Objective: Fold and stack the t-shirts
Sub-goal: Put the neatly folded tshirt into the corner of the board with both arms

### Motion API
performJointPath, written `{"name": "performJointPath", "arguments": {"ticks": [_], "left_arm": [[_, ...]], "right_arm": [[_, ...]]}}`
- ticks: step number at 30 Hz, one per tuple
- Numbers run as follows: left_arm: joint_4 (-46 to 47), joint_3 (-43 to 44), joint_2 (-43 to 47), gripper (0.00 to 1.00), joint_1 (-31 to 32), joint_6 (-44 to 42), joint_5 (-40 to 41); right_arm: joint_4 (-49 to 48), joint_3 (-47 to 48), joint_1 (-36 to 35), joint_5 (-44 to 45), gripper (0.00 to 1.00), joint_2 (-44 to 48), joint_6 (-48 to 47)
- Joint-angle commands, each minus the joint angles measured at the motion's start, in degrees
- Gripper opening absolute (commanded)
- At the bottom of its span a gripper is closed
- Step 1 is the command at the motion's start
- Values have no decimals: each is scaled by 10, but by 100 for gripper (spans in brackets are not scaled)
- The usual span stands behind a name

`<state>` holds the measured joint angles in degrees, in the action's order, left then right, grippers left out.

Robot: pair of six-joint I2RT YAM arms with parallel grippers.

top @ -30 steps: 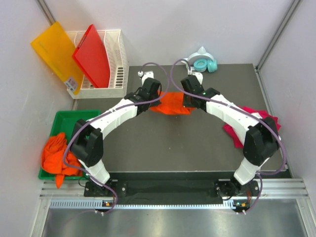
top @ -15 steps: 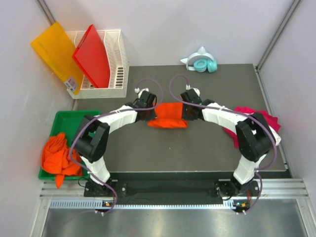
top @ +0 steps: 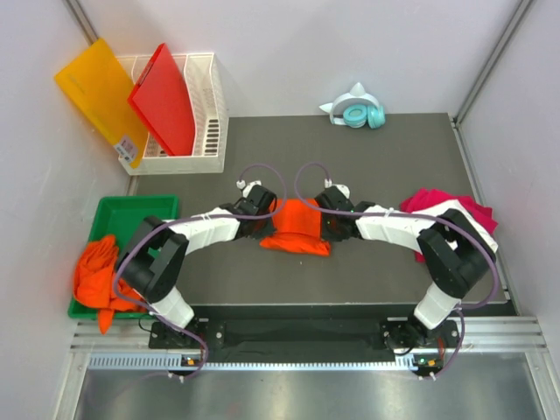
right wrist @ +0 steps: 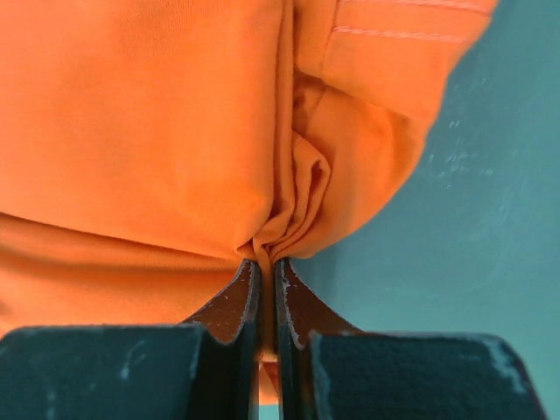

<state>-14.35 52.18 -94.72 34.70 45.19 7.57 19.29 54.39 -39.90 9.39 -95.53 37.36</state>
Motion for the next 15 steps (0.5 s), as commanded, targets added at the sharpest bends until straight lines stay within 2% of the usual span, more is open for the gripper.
{"name": "performJointPath", "arguments": {"ticks": [1,8,9,11,12,13,15], "left_arm": [[-78,-42,17,0,13,-3,68],[-75,-46,13,0,21,-1,65],[-74,-43,16,3,21,-4,65],[-63,-39,42,21,21,-9,73],[-60,-38,52,42,22,-11,76],[-56,-35,72,53,22,-13,82],[-61,-19,82,66,21,-21,98]], "right_arm": [[66,-34,-11,58,0,0,2],[69,-18,-11,66,0,3,-7],[69,-14,-11,68,0,12,-7],[81,6,-11,82,0,22,-8],[89,16,-11,89,0,30,-8],[95,26,-11,103,1,33,-10],[115,52,-11,116,13,40,-15]]}}
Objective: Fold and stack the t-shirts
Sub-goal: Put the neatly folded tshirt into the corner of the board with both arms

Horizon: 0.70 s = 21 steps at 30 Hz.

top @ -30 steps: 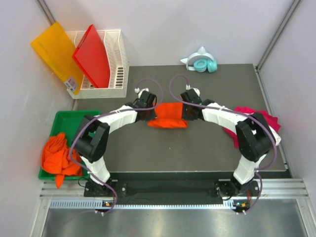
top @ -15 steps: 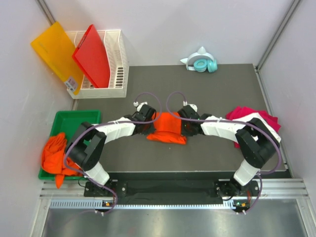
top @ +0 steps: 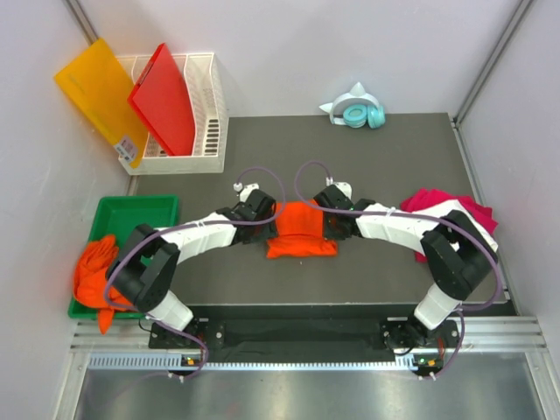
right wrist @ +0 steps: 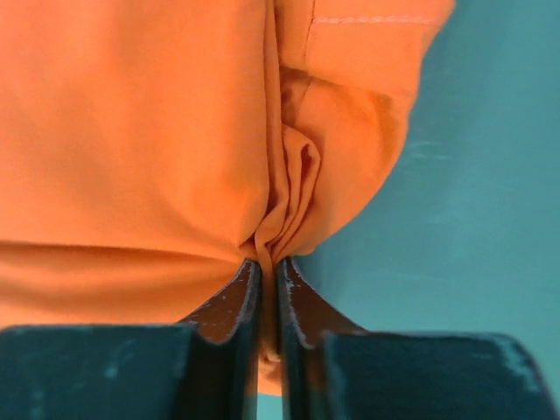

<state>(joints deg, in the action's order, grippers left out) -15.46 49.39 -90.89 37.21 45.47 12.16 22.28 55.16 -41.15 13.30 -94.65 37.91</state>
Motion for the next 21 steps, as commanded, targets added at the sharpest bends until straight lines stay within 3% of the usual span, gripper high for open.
{"name": "performJointPath", "arguments": {"ticks": [1,8,21], "left_arm": [[-56,18,49,74,-3,-27,58],[-69,55,50,79,-4,-42,63],[-59,38,65,77,-3,-24,54]], "right_arm": [[93,51,2,90,20,35,-24],[101,70,9,101,41,46,-33],[15,8,19,52,44,44,-21]]}}
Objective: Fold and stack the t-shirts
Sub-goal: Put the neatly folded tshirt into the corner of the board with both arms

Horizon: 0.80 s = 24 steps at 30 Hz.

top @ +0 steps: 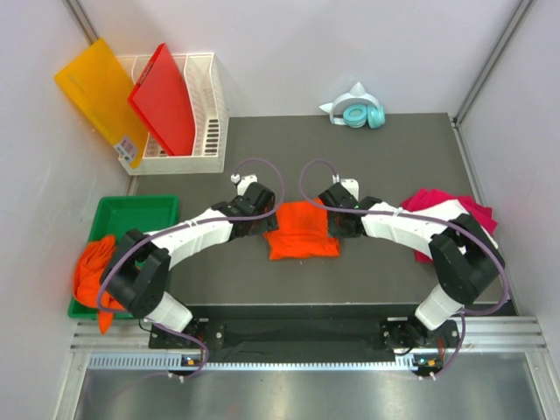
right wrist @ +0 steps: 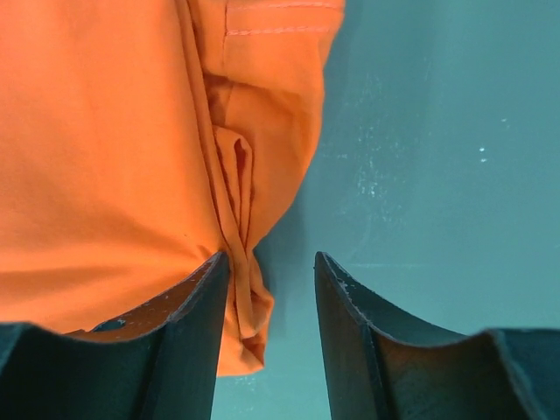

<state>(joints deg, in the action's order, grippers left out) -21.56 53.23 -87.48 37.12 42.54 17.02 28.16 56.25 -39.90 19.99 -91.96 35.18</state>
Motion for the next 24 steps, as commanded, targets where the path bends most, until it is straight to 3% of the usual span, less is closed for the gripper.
{"name": "performJointPath", "arguments": {"ticks": [1,24], "left_arm": [[2,-2,34,77,-2,5,7],[-2,-13,42,75,1,31,-3]], "right_arm": [[-45,-2,7,-19,44,13,5],[-88,-62,8,-102,41,-63,37]]}}
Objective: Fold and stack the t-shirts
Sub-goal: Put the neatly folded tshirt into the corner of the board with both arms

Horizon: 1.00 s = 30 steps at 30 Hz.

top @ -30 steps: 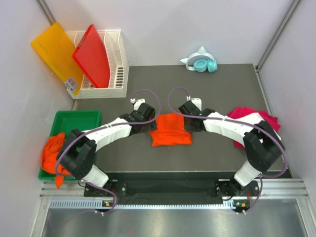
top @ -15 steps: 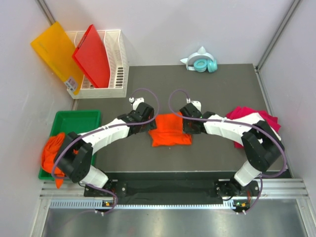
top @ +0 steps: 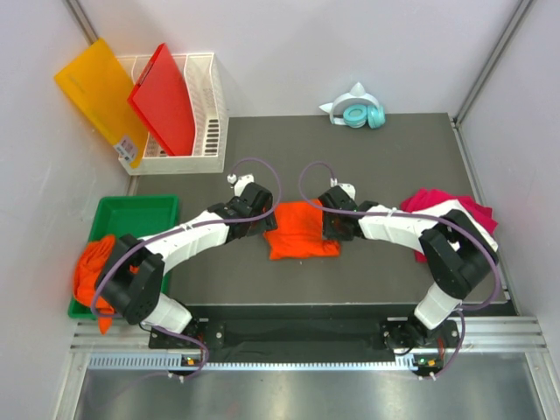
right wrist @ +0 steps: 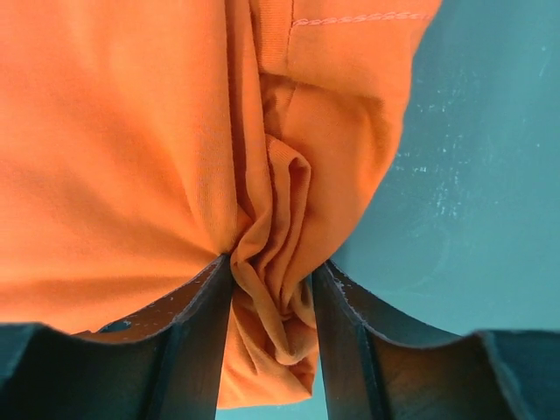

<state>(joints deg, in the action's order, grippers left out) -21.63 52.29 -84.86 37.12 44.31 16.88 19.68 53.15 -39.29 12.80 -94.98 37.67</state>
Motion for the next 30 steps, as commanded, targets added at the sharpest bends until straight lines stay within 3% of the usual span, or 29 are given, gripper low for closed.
{"name": "performJointPath", "arguments": {"ticks": [1,10,23,30], "left_arm": [[1,-3,15,75,2,17,-6],[40,-1,-31,73,37,53,-26],[19,-4,-98,74,52,127,5],[36,-12,-137,68,52,143,-7]], "right_arm": [[-3,-34,1,-33,41,-35,14],[-7,-53,1,-39,40,-34,10],[24,-30,1,-20,40,3,-8],[36,-34,1,-8,40,23,-15]]}}
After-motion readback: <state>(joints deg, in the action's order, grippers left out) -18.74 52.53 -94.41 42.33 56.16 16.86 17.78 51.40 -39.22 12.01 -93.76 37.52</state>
